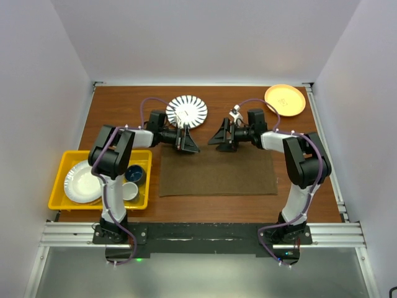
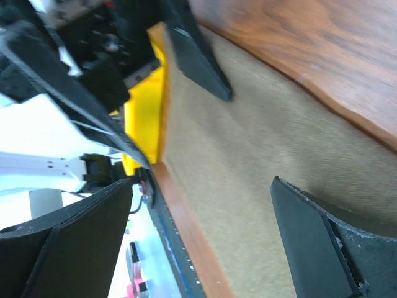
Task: Fold the napkin into a case and place the utensils inside
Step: Smooth out the rectangle-folded napkin at the center of the board.
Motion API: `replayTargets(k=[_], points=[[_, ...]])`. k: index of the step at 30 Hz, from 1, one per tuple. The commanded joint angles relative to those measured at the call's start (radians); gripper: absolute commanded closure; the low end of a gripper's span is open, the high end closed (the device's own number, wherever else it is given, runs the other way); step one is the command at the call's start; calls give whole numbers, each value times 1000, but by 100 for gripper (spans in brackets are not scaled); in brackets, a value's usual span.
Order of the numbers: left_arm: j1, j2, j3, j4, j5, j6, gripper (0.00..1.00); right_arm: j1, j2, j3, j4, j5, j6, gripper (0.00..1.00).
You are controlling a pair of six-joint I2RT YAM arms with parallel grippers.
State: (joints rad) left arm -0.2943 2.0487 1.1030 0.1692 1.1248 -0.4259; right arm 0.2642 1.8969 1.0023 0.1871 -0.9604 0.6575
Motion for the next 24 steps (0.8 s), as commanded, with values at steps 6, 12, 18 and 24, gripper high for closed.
replayTargets(k=[6, 12, 18, 24], points=[[24, -55, 21, 1, -2, 9, 0, 6, -41, 121, -271, 75, -269, 2], [26, -12, 50, -75, -51, 71, 0, 4, -44, 13, -255, 115, -265, 2], [32, 27, 103, -168, -79, 145, 0, 4, -39, -97, -124, 101, -135, 2], [40, 28, 115, -229, -1, 153, 0, 6, -105, -148, -81, 68, -79, 2]])
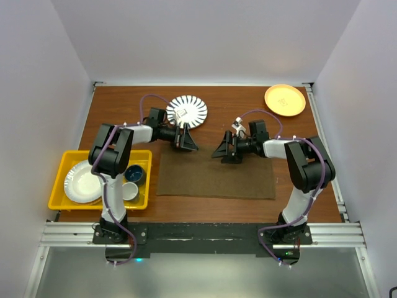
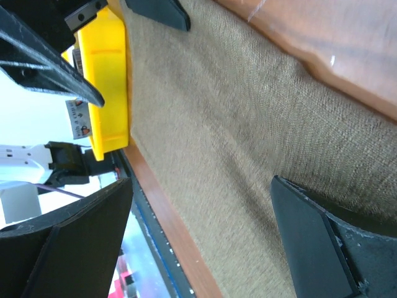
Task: Fold the napkin into a case and place the utensils inside
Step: Smooth out the rectangle-folded napkin at the center of the board.
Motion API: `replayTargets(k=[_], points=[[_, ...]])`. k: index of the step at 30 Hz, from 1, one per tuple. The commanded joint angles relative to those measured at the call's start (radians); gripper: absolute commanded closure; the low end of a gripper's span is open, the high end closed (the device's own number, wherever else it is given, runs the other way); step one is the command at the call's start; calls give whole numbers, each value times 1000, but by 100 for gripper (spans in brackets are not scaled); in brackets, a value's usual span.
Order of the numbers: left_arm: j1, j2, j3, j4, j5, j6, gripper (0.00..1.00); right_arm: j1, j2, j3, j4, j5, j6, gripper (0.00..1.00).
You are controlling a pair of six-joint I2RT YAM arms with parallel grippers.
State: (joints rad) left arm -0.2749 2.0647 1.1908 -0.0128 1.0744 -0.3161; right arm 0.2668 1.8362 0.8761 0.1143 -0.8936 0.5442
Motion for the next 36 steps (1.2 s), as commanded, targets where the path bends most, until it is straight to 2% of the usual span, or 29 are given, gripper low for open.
replayTargets(k=[1, 2, 4, 8, 9, 13, 19, 23, 27, 29, 36], points=[[19, -6, 20, -15, 70, 32, 0, 3, -52, 13, -24, -4, 27, 2], [19, -18, -3, -3, 88, 14, 0, 2, -64, 33, -36, -8, 22, 2], [17, -57, -28, 123, 125, -59, 0, 5, -95, 66, -9, -13, 65, 2], [14, -75, -88, 310, 150, -222, 0, 28, -89, 95, 166, 1, 235, 2], [14, -72, -95, 348, 145, -288, 0, 37, -75, 104, 186, 5, 252, 2], [20, -20, -108, 505, 137, -392, 0, 75, 12, 129, 324, 15, 359, 2], [39, 66, -119, 580, 114, -463, 0, 94, 190, 149, 456, 4, 430, 2], [60, 89, -117, 524, 75, -404, 0, 83, 247, 139, 473, -11, 413, 2], [92, 106, -53, 224, -23, -212, 0, 58, 247, 126, 424, -44, 376, 2], [106, 106, -36, 157, -72, -148, 0, 31, 232, 120, 365, -64, 340, 2], [120, 109, -54, 94, -74, -98, 0, -121, 170, 136, 105, -142, 151, 2]])
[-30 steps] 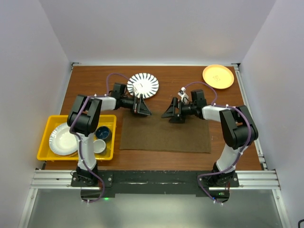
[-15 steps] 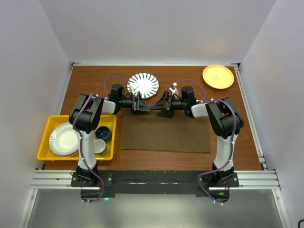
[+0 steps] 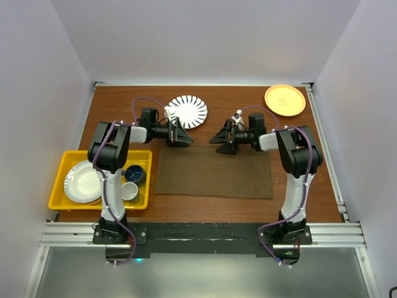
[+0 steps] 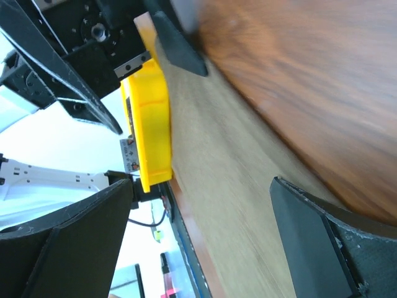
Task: Fold the napkin into a case and place the utensils inside
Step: Smooth out the rectangle-folded napkin at the center of the board.
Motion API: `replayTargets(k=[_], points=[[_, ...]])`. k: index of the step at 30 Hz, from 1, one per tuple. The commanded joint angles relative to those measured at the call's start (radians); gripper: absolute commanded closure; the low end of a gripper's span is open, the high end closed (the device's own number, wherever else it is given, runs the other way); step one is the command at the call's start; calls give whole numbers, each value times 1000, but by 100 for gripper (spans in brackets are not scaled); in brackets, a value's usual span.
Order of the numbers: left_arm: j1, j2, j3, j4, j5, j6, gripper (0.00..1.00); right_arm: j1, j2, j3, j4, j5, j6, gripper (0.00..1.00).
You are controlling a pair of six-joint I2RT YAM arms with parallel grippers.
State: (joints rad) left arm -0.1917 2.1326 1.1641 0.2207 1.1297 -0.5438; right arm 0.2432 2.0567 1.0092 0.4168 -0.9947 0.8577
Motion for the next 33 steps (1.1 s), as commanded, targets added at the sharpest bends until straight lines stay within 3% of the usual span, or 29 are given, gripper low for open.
replayTargets(k=[1, 9, 16, 28, 33], points=[[37, 43, -30, -139, -130, 131, 0, -113, -55, 6, -267, -50, -224, 2], [38, 46, -20, -172, -139, 162, 0, -238, -41, 77, -656, -120, -586, 2], [38, 46, -18, -178, -140, 165, 0, -317, 100, 212, -1085, -159, -1003, 2], [38, 43, -12, -210, -151, 194, 0, -409, 212, 354, -1404, -128, -1322, 2], [40, 46, -9, -211, -154, 197, 0, -429, 220, 396, -1452, -84, -1367, 2]])
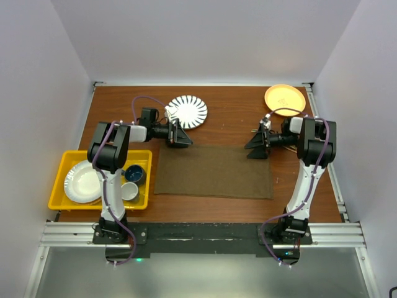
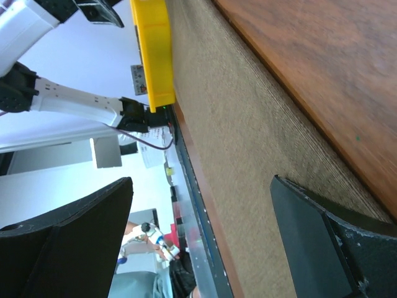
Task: Fold the napkin into a case and place the utensils inside
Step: Smooth out the rectangle-folded napkin at the center of the board.
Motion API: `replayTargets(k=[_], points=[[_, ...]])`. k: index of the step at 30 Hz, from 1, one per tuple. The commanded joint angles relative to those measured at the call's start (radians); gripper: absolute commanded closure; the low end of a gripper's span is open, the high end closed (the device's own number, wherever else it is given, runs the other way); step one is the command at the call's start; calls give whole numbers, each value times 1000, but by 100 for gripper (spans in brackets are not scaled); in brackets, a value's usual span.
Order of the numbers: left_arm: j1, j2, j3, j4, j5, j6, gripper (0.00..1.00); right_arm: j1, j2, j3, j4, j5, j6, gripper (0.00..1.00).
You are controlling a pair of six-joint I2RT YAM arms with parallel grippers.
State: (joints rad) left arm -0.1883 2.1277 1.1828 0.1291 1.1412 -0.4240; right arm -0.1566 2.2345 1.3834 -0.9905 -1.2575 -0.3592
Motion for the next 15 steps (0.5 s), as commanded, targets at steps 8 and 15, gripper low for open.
replayTargets(k=[8, 15], points=[[39, 23, -23, -128, -127, 119, 0, -43, 22, 37, -28, 201, -139, 2], [85, 0, 3, -264, -80, 208, 0, -43, -12, -7, 78, 263, -52, 2]])
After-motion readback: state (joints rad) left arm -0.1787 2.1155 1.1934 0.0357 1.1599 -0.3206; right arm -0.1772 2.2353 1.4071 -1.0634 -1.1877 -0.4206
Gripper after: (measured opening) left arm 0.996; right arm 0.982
